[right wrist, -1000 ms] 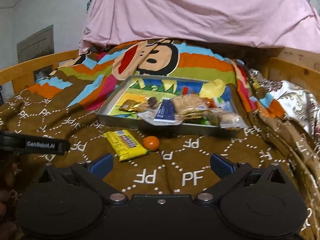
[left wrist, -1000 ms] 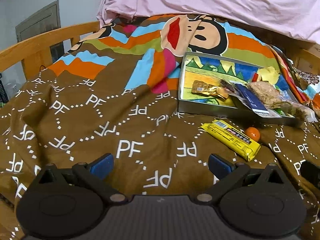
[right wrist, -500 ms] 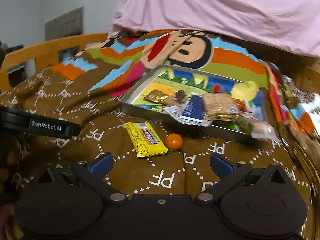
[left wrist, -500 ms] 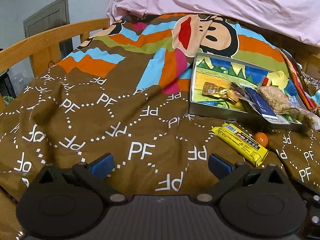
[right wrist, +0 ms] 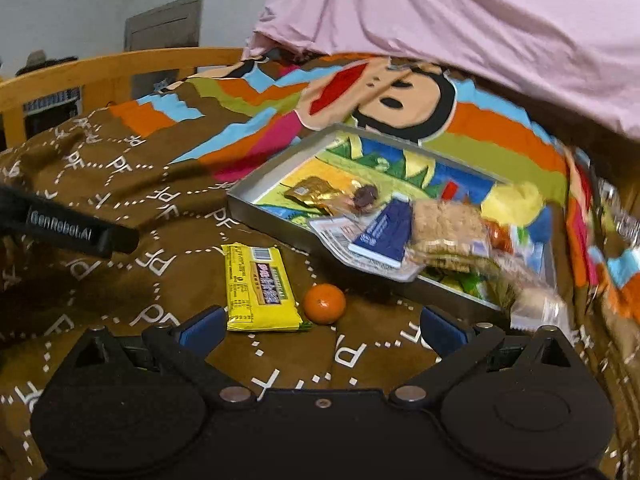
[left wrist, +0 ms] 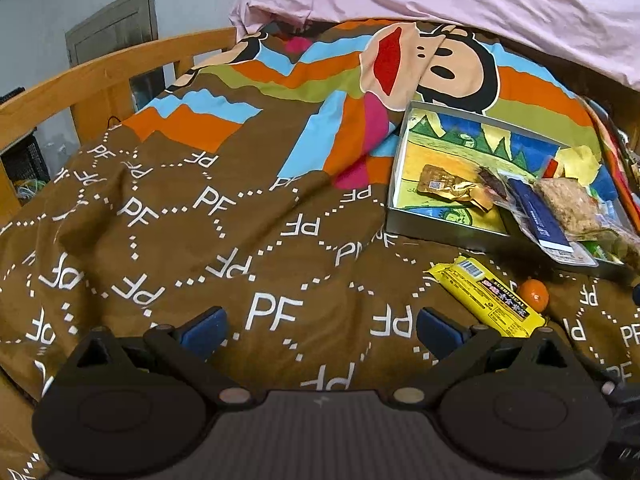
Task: Organize snacks
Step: 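Move left tool to the yellow bar while right tool reaches the mandarin orange, then close left tool on the yellow bar while right tool closes on the orange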
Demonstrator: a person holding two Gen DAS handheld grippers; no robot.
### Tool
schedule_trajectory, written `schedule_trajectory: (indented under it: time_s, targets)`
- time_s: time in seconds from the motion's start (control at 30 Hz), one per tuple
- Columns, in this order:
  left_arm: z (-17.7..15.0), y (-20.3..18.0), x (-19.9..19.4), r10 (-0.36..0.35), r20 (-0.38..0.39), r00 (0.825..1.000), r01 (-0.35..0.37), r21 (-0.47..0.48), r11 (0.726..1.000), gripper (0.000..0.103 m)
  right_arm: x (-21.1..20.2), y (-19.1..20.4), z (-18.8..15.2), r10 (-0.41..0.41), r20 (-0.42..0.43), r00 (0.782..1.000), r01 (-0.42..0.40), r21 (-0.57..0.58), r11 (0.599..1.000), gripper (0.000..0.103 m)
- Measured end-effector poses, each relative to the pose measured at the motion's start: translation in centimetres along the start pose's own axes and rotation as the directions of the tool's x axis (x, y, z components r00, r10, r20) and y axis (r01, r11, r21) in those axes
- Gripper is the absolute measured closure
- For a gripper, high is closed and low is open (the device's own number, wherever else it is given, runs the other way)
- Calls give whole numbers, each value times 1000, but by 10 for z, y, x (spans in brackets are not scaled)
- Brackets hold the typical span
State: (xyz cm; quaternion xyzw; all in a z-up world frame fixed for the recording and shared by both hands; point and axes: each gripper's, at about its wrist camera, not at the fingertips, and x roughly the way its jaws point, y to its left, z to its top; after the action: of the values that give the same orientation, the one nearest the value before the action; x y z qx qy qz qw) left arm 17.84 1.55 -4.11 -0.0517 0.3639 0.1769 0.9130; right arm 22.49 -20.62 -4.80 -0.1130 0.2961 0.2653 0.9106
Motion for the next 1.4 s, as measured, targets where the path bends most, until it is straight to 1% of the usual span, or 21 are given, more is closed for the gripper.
schedule_trajectory:
  time_s: [0.1,0.17,0.3,0.4,0.43,0.5,0.57,0.67,0.77,0.83,0.9,1.0,1.1,1.2,1.23,1.3,1.4]
  targets:
    - [0,-7,4,18,-2,1000,-18,20,1000,0,3,-8,3,32,-22,999,-31,32,999,1]
    - [-1,-12,4,23,8,1000,-23,25,999,0,4,-12,6,28,-47,998,-27,30,999,1]
    - [0,-20,4,3,39,999,-4,23,1000,0,5,-20,9,16,-43,999,-15,14,1000,1]
    - [4,-27,7,-48,31,998,48,16,999,0,11,-27,10,-16,-51,999,16,-3,1000,1]
    - [6,-30,9,-83,19,996,83,11,996,0,13,-30,10,-21,-57,998,22,1,1000,1]
    - [8,-33,13,-143,-1,990,143,-9,990,0,17,-39,9,-19,-75,997,22,32,999,1]
    - [9,-37,18,-208,-25,978,207,-35,978,0,20,-47,7,-13,-99,995,21,87,996,1]
    - [11,-43,27,-292,-56,955,288,-66,955,0,24,-55,4,29,-124,992,-8,162,987,1]
    - [17,-54,36,-342,-105,934,338,-55,940,1,30,-55,-1,33,-136,990,-9,178,984,1]
    - [21,-61,43,-354,-146,924,351,-44,935,1,35,-54,-4,23,-140,990,1,167,986,4]
    - [25,-68,47,-350,-171,921,347,-44,937,1,40,-54,-6,19,-147,989,5,163,987,7]
    - [30,-77,54,-304,-212,929,306,-21,952,1,45,-59,-10,6,-148,989,20,173,985,10]
    - [34,-82,59,-266,-236,935,272,-7,962,1,47,-64,-12,-8,-126,992,32,184,982,15]
    - [36,-83,66,-228,-271,935,235,-7,972,1,48,-67,-12,2,-94,996,16,182,983,18]
    - [35,-84,68,-221,-277,935,227,-7,974,1,49,-67,-13,7,-84,996,7,173,985,19]
    - [35,-87,71,-207,-287,935,216,-1,976,1,51,-64,-14,14,-69,998,-4,140,990,24]
    - [34,-91,73,-183,-300,936,200,28,979,1,54,-60,-15,28,-55,998,-23,93,995,28]
